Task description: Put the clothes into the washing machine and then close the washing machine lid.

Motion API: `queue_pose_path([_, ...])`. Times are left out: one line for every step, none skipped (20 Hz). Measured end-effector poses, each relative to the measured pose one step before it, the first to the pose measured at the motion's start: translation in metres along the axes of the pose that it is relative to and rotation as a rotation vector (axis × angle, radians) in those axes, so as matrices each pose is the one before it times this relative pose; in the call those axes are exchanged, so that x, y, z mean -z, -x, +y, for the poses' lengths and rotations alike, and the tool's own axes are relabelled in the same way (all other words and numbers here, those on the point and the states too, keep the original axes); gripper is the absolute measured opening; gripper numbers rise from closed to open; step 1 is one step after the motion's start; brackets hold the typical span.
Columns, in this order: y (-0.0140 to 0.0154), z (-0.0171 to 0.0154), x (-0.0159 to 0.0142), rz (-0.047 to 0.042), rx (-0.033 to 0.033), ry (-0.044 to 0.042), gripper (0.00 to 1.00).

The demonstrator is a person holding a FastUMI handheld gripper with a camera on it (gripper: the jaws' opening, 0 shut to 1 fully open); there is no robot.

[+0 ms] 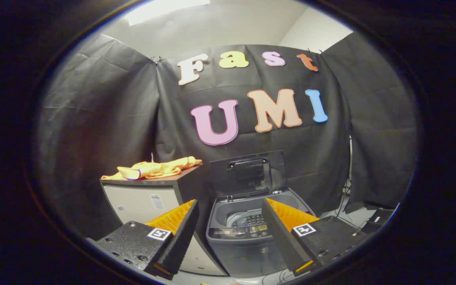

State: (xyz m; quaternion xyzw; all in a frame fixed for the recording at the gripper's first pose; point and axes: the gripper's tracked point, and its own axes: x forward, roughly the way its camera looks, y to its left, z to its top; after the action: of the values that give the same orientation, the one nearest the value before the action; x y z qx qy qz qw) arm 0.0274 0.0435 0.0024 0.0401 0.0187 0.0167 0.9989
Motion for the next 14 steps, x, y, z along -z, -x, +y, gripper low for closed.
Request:
queue_pose_path([-0.00493, 0.00714, -0.00217, 0.00278, -0.00885, -0.00350, 0.96])
queue_pose_path([-0.00534, 0.00757, -0.00372, -0.00141, -0.00734, 0.00180, 0.96])
queue_pose_path([-0.00629, 0.00645, -0.00447, -0.00327, -0.00095, 0.00810, 0.96])
queue_pose_path([-0.00794, 0.00492, -0.00462, 0.00461, 0.01108, 0.01471, 0.96])
queue_pose_path([-0.00729, 0.00582, -0.00499, -0.00208, 0.00880, 0.01180, 0.96])
queue_pose_path([-0.00969, 0.01024, -0.00676, 0.00026, -0.00348, 0.00408, 0.96])
queue_pose_path([-0.00951, 0.01285, -0.00506, 0.00493, -0.01173, -0.00591, 0.96])
queue_pose_path([-0.00902, 0.01641, -0.00575, 0.00891, -0.02834, -0.01433, 0.96])
queue_pose_path([-0.01184, 0.01948, -0.00762, -0.00088, -0.03934, -0.01092, 0.96])
queue_pose_path([-0.01317, 0.01805, -0.00866, 0.00138, -0.03115, -0.00075, 0.96])
queue_pose_path([-0.01461, 0.01454, -0.00685, -0.00179, -0.02105, 0.01721, 0.96])
queue_pose_path([-0.01491, 0.01290, -0.00486, 0.02075, -0.01065, 0.00966, 0.96])
queue_pose_path([-0.01340, 0.01539, -0.00376, 0.01336, -0.01190, 0.00477, 0.96])
queue_pose_path([-0.01675, 0.01752, -0.00693, 0.01264, -0.02481, 0.00360, 0.96])
